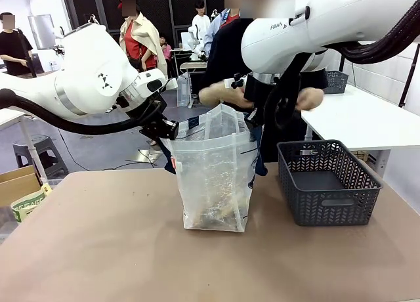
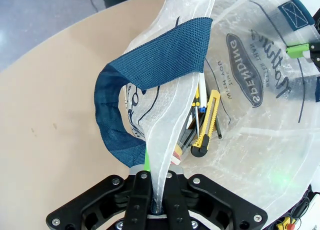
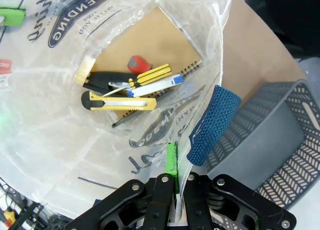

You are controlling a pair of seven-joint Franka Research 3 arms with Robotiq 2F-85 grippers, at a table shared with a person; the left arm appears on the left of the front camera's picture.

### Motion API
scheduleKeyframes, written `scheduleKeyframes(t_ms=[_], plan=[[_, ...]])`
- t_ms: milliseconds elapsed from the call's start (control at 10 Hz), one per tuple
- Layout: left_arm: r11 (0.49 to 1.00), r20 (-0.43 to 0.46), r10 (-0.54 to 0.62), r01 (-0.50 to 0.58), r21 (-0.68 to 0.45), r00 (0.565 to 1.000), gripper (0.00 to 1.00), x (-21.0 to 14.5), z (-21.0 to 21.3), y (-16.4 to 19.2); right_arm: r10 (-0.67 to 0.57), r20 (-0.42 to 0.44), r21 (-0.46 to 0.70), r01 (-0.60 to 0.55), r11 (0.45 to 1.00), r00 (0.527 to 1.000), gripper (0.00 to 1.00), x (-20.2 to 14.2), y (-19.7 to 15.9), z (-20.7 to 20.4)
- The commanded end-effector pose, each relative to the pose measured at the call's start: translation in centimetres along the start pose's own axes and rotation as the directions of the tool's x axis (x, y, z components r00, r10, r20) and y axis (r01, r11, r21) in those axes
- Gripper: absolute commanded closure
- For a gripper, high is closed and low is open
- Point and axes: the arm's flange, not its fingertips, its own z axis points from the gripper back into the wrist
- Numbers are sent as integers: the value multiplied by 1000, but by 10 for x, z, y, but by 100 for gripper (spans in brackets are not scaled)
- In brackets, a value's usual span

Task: Transfer purchased items from the store into the shopping bag.
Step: Move the Reusable shopping bag to the right side of the table.

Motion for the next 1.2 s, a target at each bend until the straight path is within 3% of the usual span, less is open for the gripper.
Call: scheduleKeyframes(t_ms=[0, 1100], plan=[[1000, 1, 9, -9, 14, 1000, 100, 0, 1, -1, -4, -3, -3, 4, 1000, 1000, 100, 1, -1, 1], [1000, 1, 9, -9, 14, 1000, 100, 0, 1, -1, -4, -3, -3, 4, 1000, 1000, 100, 1, -1, 1]])
